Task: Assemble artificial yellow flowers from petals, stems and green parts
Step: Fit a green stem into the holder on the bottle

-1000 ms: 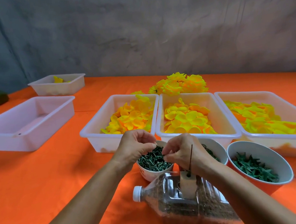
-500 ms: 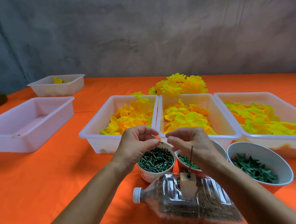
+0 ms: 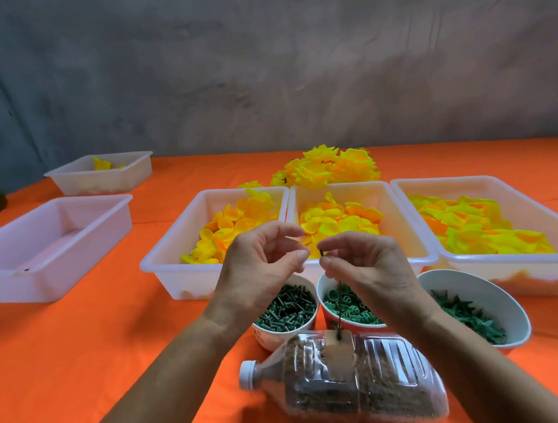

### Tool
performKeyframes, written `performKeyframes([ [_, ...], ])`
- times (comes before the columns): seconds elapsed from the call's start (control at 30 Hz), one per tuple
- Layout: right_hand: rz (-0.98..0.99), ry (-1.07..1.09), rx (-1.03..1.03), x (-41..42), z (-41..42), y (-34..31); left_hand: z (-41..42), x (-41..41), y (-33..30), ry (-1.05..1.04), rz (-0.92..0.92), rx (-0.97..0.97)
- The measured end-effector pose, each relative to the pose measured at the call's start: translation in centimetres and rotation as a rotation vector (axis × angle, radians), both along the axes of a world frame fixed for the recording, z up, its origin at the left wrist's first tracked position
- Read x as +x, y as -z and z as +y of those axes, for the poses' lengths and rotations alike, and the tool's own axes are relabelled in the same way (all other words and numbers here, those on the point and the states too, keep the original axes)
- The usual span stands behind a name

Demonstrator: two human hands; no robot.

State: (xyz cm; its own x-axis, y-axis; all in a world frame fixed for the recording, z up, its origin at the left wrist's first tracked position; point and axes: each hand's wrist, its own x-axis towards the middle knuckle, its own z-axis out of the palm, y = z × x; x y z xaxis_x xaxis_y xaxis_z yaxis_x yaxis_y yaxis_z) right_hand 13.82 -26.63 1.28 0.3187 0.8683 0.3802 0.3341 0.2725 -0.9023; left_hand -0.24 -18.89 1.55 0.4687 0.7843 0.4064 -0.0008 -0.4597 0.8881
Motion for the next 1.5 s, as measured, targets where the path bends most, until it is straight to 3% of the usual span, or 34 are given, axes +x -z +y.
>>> performKeyframes([
  [0.1, 0.178, -0.03, -0.02, 0.3, -1.0, -0.4, -0.9, -0.4, 0.1, -0.042, -0.073, -0.001],
  [0.23, 0.36, -0.107, -0.045, 0.4, -2.6, -1.0, -3.2, -0.9, 0.0, 0.081, -0.045, -0.003],
  [0.53, 0.567, -0.199, -0.104, 0.4, -4.8, -1.8, -6.2, -0.8, -0.4, 0.076, -0.118, -0.013],
  [1.33, 0.376, -0.223, -0.093, -0.3, -5.0, -1.2, -6.5, 0.1, 1.1, 0.162, -0.296, -0.245],
  [1.5, 0.25, -0.229, -0.064, -0.3, -5.2, -1.6, -6.7, 0.1, 0.9, 0.149, -0.293, -0.261],
])
